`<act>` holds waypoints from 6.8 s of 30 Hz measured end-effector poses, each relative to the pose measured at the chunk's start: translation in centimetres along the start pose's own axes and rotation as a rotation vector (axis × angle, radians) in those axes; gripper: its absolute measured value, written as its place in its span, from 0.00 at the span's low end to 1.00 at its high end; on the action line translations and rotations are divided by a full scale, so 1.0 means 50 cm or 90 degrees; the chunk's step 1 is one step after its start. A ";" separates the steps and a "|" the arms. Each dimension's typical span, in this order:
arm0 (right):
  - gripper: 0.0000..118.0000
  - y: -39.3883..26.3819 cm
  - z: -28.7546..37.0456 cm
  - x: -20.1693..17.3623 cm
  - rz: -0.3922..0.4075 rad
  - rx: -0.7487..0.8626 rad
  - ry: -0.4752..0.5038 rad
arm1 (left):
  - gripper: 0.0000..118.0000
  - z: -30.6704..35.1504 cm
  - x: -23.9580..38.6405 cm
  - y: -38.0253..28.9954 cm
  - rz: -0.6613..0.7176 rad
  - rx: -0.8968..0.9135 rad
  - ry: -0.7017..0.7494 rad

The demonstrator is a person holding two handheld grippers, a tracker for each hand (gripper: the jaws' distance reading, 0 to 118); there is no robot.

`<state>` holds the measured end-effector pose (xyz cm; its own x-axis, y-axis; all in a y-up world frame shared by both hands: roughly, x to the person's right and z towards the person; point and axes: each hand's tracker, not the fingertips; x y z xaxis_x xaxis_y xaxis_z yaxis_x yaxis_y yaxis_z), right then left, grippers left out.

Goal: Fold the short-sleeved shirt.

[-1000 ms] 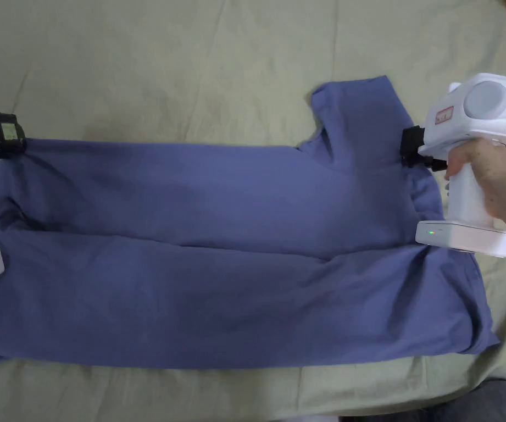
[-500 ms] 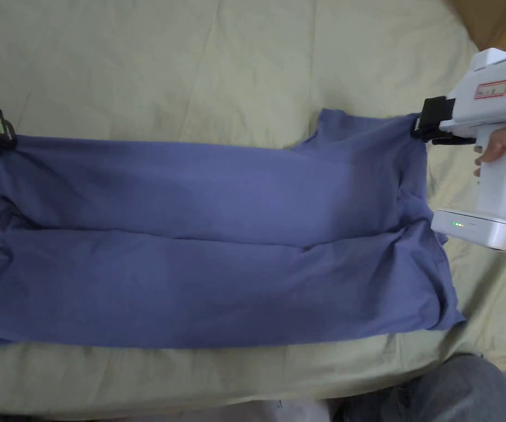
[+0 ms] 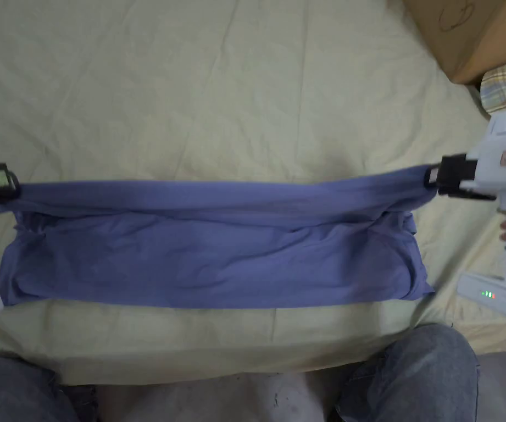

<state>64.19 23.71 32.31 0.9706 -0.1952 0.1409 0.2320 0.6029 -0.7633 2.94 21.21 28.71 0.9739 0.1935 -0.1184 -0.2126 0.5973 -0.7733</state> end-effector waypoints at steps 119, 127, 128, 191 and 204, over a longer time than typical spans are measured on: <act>0.00 -0.202 0.270 -0.145 0.040 0.370 -0.052 | 0.09 -0.012 0.472 -0.140 -0.170 -0.134 -0.244; 0.00 -0.226 0.303 -0.061 0.000 0.378 -0.093 | 0.63 -0.155 0.615 -0.267 -0.236 -0.189 -0.175; 0.00 -0.231 0.305 -0.053 -0.004 0.377 -0.096 | 0.72 -0.160 0.623 -0.275 -0.238 -0.199 -0.185; 0.00 -0.253 0.334 -0.133 0.125 0.402 -0.089 | 0.96 -0.226 0.146 -0.203 0.179 -0.250 -0.452; 0.00 -0.250 0.341 -0.069 0.124 0.387 -0.093 | 0.11 -0.225 0.208 -0.194 0.234 -0.269 -0.380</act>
<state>59.05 30.01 52.12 0.9873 0.0433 0.1530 0.0041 0.9550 -0.2967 16.02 8.66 27.99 0.6159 0.7732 -0.1510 -0.3467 0.0939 -0.9333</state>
